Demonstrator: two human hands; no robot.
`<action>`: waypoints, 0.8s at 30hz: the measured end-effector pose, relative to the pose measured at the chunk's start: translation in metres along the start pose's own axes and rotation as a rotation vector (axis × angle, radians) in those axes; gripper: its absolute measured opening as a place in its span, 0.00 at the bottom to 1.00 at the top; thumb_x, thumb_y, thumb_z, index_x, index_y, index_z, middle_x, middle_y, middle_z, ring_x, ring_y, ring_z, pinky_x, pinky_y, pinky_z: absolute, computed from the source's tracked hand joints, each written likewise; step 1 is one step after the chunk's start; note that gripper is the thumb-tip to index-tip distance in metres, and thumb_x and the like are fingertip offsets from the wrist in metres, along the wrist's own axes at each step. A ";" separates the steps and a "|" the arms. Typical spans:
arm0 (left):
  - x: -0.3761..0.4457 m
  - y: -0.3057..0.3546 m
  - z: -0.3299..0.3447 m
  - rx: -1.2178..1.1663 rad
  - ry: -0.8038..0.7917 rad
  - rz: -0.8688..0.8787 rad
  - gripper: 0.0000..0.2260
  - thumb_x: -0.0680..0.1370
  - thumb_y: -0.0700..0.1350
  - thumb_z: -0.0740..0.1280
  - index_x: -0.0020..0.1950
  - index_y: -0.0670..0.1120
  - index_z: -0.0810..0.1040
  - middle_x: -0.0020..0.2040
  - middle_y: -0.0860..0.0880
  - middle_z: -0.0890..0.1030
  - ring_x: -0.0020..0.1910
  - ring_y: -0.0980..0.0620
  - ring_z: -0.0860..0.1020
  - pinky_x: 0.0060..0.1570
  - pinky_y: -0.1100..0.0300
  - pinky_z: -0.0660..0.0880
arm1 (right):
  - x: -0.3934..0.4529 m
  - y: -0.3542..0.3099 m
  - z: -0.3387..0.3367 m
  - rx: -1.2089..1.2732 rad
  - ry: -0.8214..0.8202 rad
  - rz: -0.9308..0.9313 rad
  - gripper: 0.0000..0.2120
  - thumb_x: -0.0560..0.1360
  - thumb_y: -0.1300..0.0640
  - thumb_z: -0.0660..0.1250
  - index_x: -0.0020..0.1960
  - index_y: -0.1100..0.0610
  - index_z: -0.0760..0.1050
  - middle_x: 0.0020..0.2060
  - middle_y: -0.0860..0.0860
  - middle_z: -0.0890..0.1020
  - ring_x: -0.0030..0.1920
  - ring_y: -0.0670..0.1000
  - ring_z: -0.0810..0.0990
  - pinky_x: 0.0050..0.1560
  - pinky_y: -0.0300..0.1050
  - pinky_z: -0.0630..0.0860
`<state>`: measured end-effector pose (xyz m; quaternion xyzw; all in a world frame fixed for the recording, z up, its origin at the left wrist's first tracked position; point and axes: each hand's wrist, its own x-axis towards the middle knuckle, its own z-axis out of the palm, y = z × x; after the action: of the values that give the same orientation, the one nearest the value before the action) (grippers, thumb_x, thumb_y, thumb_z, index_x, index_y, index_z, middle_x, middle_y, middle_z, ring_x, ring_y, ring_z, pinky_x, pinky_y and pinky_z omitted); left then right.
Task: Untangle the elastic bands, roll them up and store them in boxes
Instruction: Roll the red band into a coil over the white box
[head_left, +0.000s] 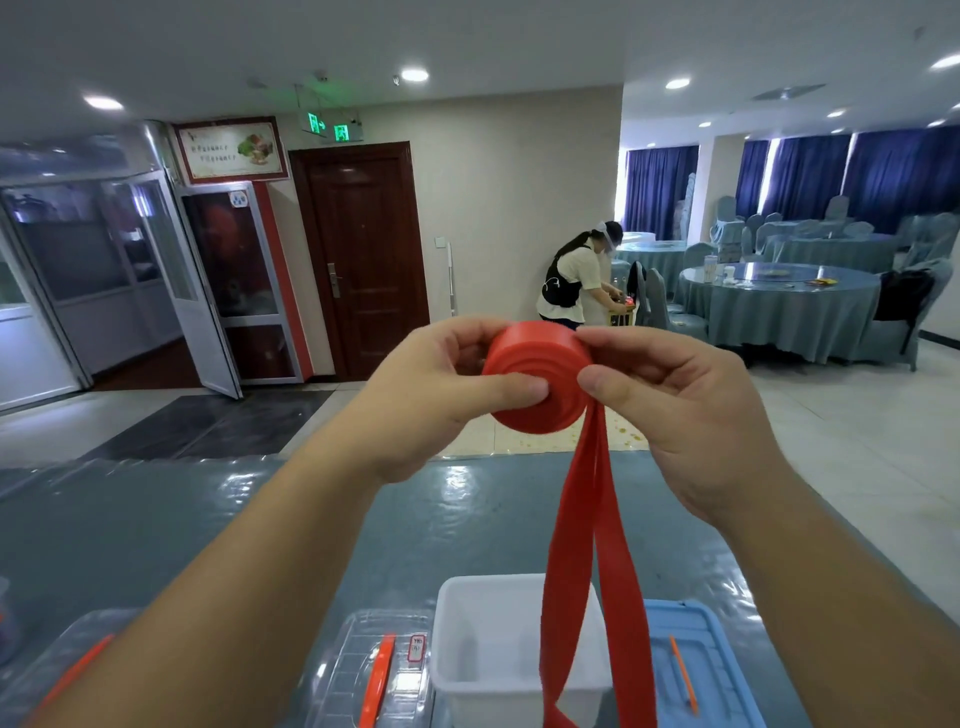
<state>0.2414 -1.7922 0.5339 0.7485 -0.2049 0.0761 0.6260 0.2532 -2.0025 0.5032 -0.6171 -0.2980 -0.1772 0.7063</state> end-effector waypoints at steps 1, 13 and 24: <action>0.000 -0.002 0.004 -0.103 0.028 -0.008 0.21 0.69 0.38 0.78 0.61 0.41 0.82 0.51 0.43 0.87 0.51 0.47 0.86 0.57 0.55 0.83 | 0.001 0.001 -0.001 0.023 0.014 -0.002 0.17 0.67 0.58 0.76 0.56 0.52 0.84 0.49 0.50 0.89 0.52 0.50 0.88 0.57 0.42 0.83; -0.003 -0.005 0.003 -0.155 -0.023 -0.045 0.19 0.72 0.37 0.76 0.62 0.40 0.82 0.51 0.43 0.87 0.51 0.48 0.85 0.57 0.56 0.82 | -0.007 0.004 0.004 0.031 -0.010 0.003 0.18 0.67 0.57 0.75 0.57 0.50 0.84 0.51 0.48 0.89 0.53 0.47 0.88 0.56 0.39 0.82; -0.005 0.001 -0.003 0.073 -0.019 0.001 0.19 0.70 0.38 0.79 0.61 0.43 0.82 0.51 0.45 0.87 0.50 0.47 0.86 0.54 0.56 0.84 | -0.003 0.000 0.001 -0.070 -0.036 -0.023 0.17 0.68 0.56 0.76 0.56 0.46 0.84 0.51 0.47 0.89 0.54 0.49 0.88 0.60 0.44 0.82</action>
<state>0.2369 -1.7887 0.5340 0.7716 -0.2084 0.0765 0.5962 0.2510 -2.0015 0.5013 -0.6410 -0.3113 -0.1843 0.6769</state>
